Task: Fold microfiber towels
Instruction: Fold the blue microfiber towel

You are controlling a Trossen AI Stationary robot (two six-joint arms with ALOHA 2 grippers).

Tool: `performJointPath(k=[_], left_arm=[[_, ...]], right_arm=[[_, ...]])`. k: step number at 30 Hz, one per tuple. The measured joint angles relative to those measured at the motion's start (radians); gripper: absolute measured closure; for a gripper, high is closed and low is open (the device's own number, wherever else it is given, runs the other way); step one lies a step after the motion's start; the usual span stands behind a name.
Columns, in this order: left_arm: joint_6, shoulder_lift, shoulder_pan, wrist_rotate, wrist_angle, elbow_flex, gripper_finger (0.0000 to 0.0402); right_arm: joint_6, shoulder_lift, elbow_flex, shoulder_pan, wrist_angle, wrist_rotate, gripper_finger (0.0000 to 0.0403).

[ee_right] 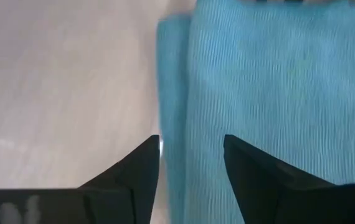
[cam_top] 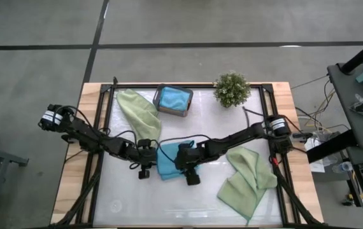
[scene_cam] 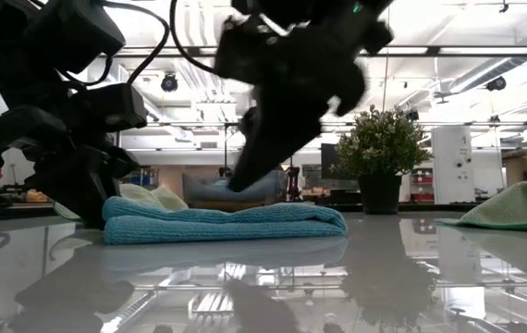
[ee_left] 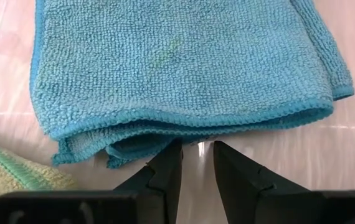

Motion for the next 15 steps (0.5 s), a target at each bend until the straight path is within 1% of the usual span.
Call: performJointPath(k=[2,6,8,11,15], left_arm=[[-0.008,0.0,0.0,-0.006,-0.001,0.0,0.032],[-0.008,0.0,0.0,-0.009,0.0,0.0,0.032],[-0.008,0.0,0.0,-0.01,0.0,-0.001,0.032],[-0.008,0.001,0.0,-0.012,0.0,-0.001,0.032],[-0.008,0.001,0.0,-0.012,-0.001,-0.001,0.032]], right_arm=[[-0.002,-0.023,0.0,0.009,-0.083,0.017,0.0237],[-0.011,-0.038,0.0,0.033,-0.201,0.099,0.0241],[-0.006,-0.039,0.0,0.041,-0.229,0.127,0.0241],[0.006,-0.039,-0.007,0.047,-0.239,0.135,0.0242],[0.006,-0.039,-0.007,0.05,-0.238,0.162,0.0254]])
